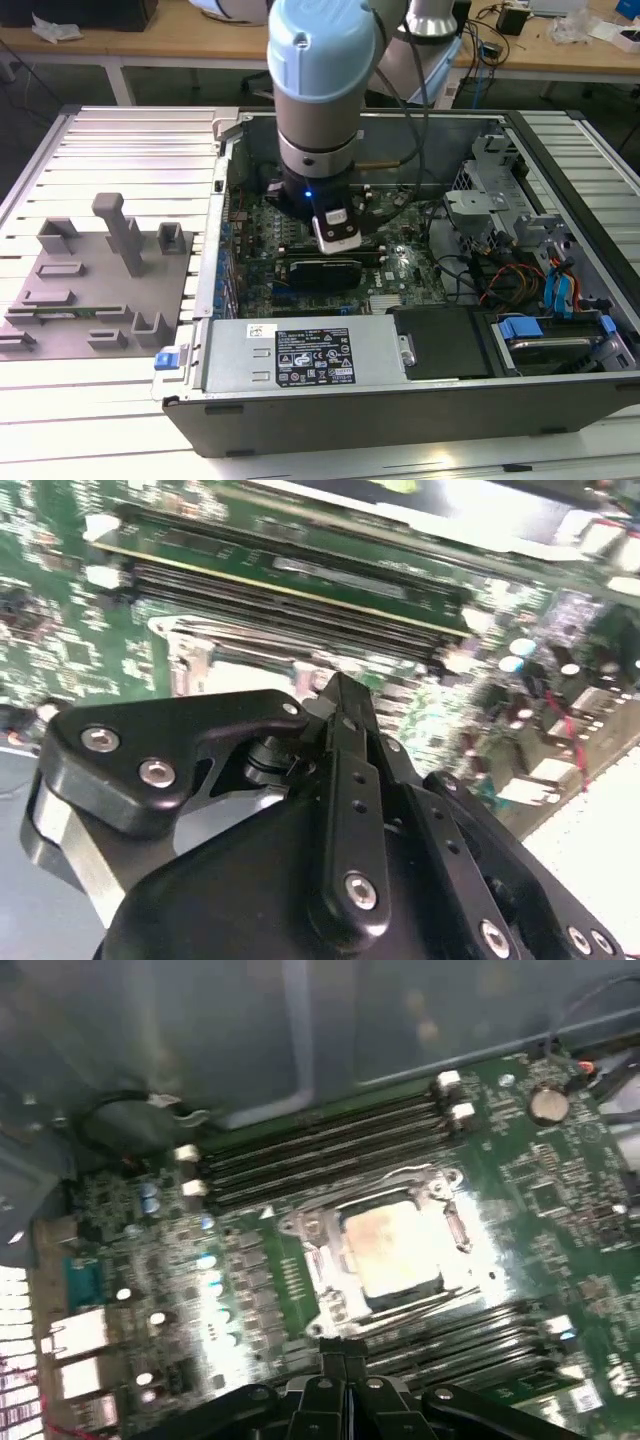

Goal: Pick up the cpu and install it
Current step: 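Install the second cpu locking lever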

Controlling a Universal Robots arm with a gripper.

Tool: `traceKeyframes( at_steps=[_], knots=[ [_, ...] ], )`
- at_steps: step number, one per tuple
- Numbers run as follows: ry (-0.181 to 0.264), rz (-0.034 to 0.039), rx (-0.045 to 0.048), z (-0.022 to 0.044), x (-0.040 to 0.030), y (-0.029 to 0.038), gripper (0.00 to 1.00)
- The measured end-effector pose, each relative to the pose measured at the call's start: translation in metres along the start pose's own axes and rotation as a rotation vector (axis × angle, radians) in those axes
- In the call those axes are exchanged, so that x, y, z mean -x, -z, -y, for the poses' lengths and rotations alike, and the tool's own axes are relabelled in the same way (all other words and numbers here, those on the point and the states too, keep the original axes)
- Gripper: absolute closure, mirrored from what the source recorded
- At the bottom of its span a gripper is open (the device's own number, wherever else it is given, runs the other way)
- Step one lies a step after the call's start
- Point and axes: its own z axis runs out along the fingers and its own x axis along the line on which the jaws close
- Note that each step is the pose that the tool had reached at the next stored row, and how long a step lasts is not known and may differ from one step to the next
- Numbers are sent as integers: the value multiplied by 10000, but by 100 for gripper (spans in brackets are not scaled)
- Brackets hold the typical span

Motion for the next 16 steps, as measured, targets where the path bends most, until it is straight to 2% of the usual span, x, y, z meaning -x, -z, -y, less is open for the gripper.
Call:
traceKeyframes(
  at_steps=[1,3,7,11,13,14,16],
  knots=[
    [-1,-1,-7,-21,44,-6,89],
    [3,3,-30,-89,83,-26,89],
    [5,22,-94,-270,71,-78,89],
    [17,94,-444,-379,94,-112,89],
    [19,125,-726,-430,123,-126,89],
    [22,125,-771,-451,146,-132,89],
    [26,116,-778,-484,187,-141,89]
  ],
)
